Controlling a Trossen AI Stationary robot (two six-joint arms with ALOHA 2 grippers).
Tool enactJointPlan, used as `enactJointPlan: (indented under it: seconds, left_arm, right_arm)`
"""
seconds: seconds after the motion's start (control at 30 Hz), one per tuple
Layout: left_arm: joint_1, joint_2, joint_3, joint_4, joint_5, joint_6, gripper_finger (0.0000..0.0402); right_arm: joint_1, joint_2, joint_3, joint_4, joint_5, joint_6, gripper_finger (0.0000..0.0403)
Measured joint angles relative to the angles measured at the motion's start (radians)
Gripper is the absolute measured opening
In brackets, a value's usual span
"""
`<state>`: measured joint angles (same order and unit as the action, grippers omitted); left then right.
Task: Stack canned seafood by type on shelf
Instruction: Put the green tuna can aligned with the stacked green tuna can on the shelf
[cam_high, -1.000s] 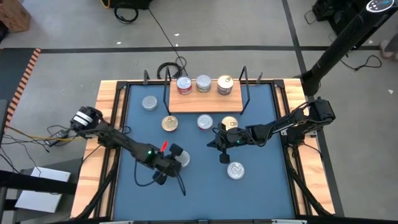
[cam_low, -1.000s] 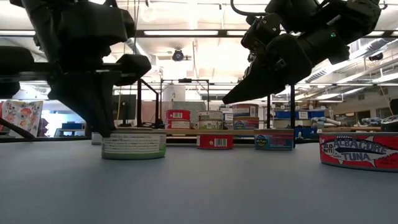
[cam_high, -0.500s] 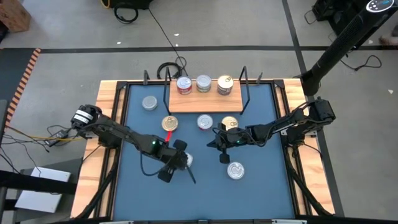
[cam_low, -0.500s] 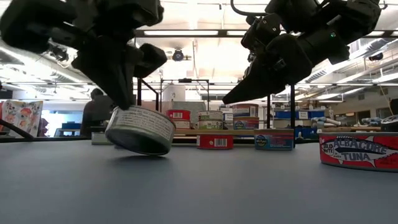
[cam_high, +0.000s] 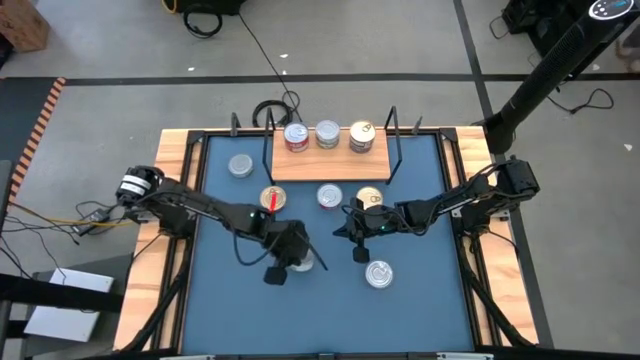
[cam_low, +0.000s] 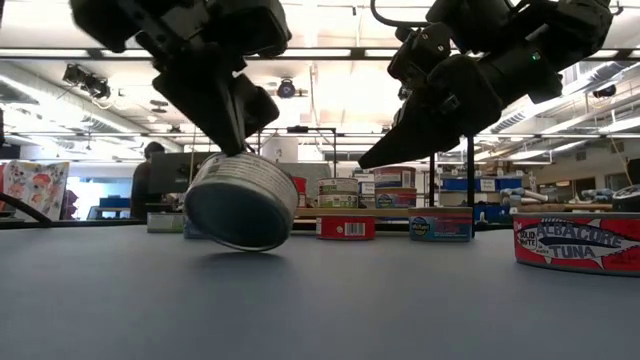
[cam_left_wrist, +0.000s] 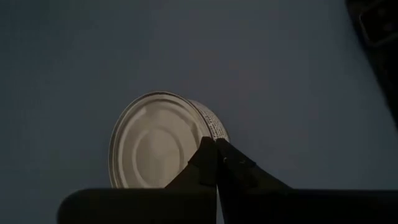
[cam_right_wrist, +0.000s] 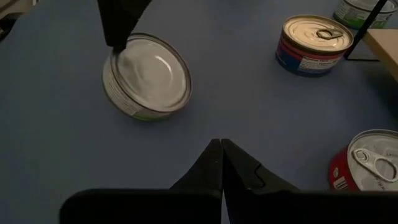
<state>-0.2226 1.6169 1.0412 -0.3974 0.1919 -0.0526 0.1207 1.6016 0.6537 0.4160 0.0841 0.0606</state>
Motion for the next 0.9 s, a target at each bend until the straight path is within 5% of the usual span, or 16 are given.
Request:
enactJointPlan:
  seconds: [0.9]
  left_arm:
    - [0.231,-0.023,0.001,-0.05,-0.023,-0.111,0.0]
  right_arm:
    - [-0.051,0.0,0.0,-0.06,-0.034,0.226,0.0009]
